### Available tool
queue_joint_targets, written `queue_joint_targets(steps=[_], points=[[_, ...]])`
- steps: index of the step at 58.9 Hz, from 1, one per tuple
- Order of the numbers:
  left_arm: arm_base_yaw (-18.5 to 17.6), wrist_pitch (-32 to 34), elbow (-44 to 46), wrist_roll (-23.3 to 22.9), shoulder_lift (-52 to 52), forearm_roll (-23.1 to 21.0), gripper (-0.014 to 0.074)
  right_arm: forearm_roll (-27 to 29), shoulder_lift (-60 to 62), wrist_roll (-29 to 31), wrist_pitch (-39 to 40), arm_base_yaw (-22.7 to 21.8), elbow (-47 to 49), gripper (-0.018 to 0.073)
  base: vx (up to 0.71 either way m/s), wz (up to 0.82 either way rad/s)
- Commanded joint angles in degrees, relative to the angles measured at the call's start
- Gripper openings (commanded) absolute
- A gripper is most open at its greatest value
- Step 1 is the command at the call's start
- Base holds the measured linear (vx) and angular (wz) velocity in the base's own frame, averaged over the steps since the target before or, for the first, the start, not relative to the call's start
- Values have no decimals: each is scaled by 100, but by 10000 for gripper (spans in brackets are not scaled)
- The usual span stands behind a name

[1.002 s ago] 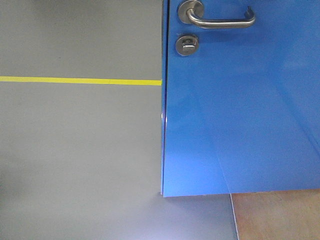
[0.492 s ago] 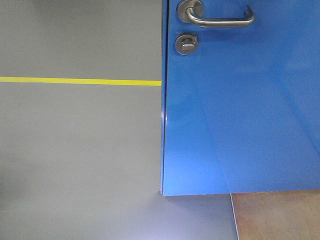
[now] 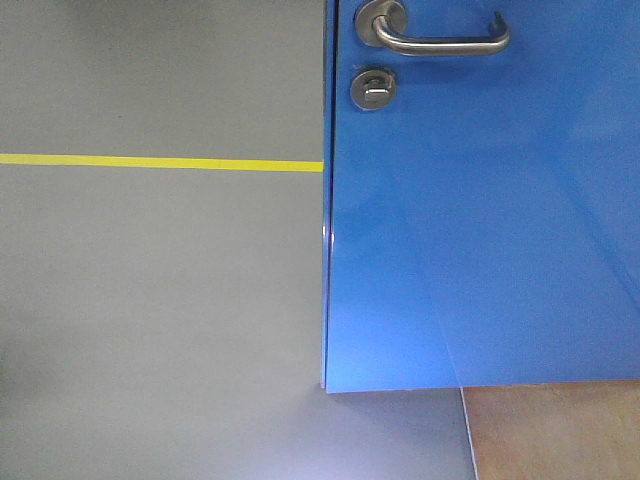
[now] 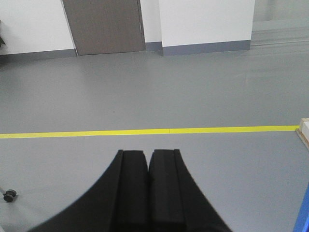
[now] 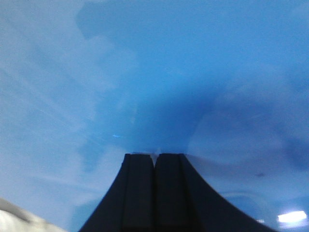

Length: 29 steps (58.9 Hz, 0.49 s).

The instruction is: Move to blue door and open it

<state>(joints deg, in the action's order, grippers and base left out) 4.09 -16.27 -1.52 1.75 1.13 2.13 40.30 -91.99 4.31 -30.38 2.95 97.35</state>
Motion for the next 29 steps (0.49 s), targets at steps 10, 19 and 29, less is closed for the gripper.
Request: queue_joint_targets(steps=[10, 19, 29], points=[[15, 495, -7, -14, 35, -42, 70, -2137, 1232, 266, 329, 391, -805, 2, 0, 0], [15, 495, -7, -14, 35, -42, 70, -2734, 2314, 261, 1122, 544, -2669, 2, 0, 0], [15, 495, -7, -14, 35, -42, 70, -3996, 3744, 260, 2402, 527, -4656, 2, 0, 0]])
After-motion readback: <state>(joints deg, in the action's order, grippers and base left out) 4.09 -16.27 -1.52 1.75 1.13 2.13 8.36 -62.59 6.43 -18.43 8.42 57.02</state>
